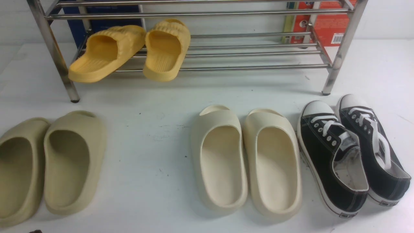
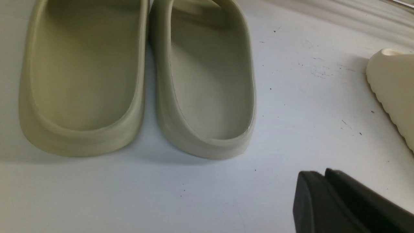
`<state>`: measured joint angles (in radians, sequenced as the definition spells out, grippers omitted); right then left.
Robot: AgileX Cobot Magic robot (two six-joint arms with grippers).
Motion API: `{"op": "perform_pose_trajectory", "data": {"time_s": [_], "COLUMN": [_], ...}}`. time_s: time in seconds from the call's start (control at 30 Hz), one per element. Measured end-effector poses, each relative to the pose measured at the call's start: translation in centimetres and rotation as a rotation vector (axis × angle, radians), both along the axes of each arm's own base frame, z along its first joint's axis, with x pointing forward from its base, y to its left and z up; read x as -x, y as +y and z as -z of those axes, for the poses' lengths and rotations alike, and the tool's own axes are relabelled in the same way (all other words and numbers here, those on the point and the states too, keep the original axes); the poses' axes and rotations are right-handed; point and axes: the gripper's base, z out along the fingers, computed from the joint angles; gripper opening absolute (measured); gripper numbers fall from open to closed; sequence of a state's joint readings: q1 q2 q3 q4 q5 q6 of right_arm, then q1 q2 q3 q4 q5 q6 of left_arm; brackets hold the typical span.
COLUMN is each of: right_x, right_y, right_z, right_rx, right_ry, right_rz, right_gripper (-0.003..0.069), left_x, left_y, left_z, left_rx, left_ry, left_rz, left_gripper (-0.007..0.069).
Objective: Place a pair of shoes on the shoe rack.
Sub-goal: Use the right arm to grab the shoe closest to it
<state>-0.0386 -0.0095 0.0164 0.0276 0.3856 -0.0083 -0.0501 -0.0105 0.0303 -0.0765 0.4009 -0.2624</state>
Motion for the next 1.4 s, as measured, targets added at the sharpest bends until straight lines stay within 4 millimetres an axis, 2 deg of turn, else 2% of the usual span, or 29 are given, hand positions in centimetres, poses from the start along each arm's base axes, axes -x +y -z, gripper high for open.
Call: {"op": "perform_pose_trajectory", "data": {"time_s": [1.3,1.4], "right_x": [-0.01,-0.08], "right_y": [0.0,0.14], "right_z": [-0.05,-0.15], "right_rx": [0.0,-0.079], "right_ry": [-0.005,-0.026], "right_rz": [0.0,0.007], "right_gripper": [0.0242,0.0242], "left_x": [0.0,0.0], "left_y": [0.0,0.0], "left_z": [0.0,0.0], "left_rx": [0.0,0.0], "left_ry": [0.0,0.0], "left_rz": [0.0,0.0], "left_gripper": [0.005,0.005]}}
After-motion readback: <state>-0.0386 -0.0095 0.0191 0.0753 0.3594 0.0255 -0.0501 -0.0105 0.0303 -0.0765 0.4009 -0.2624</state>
